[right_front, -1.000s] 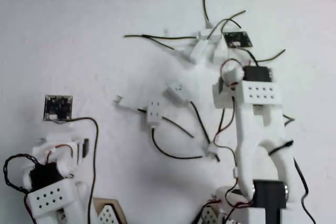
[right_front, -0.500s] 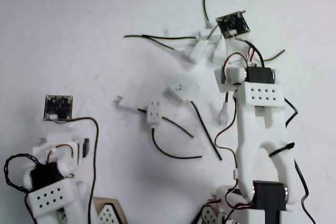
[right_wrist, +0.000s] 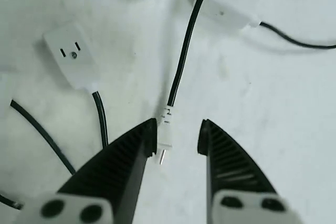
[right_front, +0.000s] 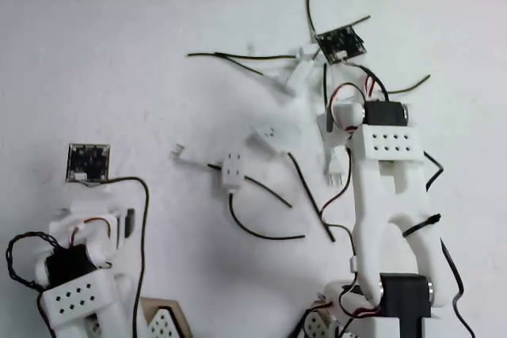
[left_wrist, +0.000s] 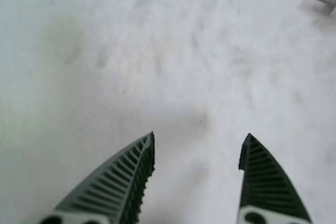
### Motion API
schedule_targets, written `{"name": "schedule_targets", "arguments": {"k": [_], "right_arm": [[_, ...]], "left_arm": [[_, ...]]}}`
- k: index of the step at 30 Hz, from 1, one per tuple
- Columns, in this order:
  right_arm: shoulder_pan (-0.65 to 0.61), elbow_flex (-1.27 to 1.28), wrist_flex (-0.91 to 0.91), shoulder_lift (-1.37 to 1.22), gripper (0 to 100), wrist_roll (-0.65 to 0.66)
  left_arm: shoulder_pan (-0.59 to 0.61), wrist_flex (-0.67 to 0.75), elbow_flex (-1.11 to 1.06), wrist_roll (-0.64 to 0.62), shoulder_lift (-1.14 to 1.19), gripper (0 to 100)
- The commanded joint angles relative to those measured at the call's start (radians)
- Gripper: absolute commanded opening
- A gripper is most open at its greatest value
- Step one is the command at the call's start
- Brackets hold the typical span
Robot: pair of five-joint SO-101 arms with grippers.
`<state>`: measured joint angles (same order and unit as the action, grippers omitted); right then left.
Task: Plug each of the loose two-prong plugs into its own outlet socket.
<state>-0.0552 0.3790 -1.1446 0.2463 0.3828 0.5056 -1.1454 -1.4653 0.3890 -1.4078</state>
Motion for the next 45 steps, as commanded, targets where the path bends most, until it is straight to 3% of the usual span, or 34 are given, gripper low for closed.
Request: {"name": "schedule_targets", "arguments": {"k": [1, 13, 17, 24, 29, 39, 45], "right_arm": [[0.013, -0.006, -0.018, -0.061, 13.0, 0.006], [0.091, -0.150, -0.050, -0.440, 14.2, 0.012], [0.087, -0.206, -0.128, -0.493, 19.3, 0.006], [0.076, -0.269, -0.136, -0.601, 18.3, -0.002], [0.039, -0.293, -0.137, -0.664, 18.3, -0.086], [0.004, -0.296, -0.211, -0.673, 18.3, -0.089], [0.004, -0.310, -0.222, -0.673, 8.4, -0.087]], "left_arm": [[-0.012, 0.018, 0.005, -0.006, -0.012, 26], [-0.012, 0.018, 0.005, -0.006, -0.013, 26], [-0.012, 0.018, 0.005, -0.006, -0.013, 26], [-0.012, 0.018, 0.005, -0.006, -0.013, 26], [-0.012, 0.018, 0.005, -0.006, -0.013, 26], [-0.012, 0.020, 0.005, -0.005, -0.013, 26], [-0.012, 0.020, 0.005, -0.005, -0.013, 26]]}}
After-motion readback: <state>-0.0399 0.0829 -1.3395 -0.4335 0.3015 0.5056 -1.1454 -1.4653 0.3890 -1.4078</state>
